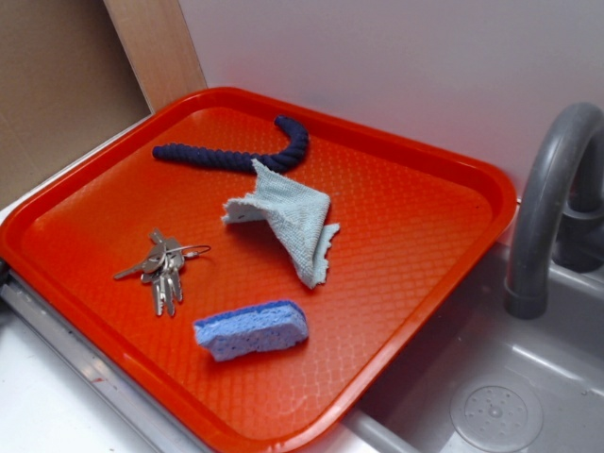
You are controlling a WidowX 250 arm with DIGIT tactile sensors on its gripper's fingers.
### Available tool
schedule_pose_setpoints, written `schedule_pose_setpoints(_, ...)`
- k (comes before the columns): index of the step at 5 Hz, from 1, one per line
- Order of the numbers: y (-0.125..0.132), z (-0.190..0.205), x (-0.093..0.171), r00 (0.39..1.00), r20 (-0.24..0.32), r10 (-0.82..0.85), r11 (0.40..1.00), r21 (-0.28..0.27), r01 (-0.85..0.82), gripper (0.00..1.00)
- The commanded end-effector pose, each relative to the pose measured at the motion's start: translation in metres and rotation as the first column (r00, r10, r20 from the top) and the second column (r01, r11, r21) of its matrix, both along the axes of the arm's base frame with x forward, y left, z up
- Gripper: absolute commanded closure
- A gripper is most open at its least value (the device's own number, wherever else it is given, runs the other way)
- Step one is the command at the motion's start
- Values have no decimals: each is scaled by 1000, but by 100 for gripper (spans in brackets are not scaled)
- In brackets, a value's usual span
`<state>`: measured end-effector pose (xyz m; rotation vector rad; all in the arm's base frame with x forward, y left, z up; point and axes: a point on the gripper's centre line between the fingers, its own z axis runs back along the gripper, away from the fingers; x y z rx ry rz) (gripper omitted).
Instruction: Grab the blue sponge.
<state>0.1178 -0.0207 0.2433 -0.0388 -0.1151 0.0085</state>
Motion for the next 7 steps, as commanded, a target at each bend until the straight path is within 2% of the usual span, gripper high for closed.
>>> schedule_pose_setpoints(1,0,0,0,1000,0,0,1000,0,0,0)
schedule_pose_setpoints(2,-31,-7,18,991,1,-132,991,-3,132,0)
schedule_pose_setpoints(3,-83,-7,29,947,46,-317,948,-4,318,0)
schedule_pose_setpoints(4,-127,-7,21,881,69,-468,883,-4,469,0)
schedule_pose_setpoints(5,-171,-10,9,802,67,-594,804,0,595,0)
schedule_pose_setpoints(6,-203,-27,4,745,28,-666,745,-33,667,0)
schedule_pose_setpoints(7,-227,-53,3,694,-53,-718,696,-51,716,0)
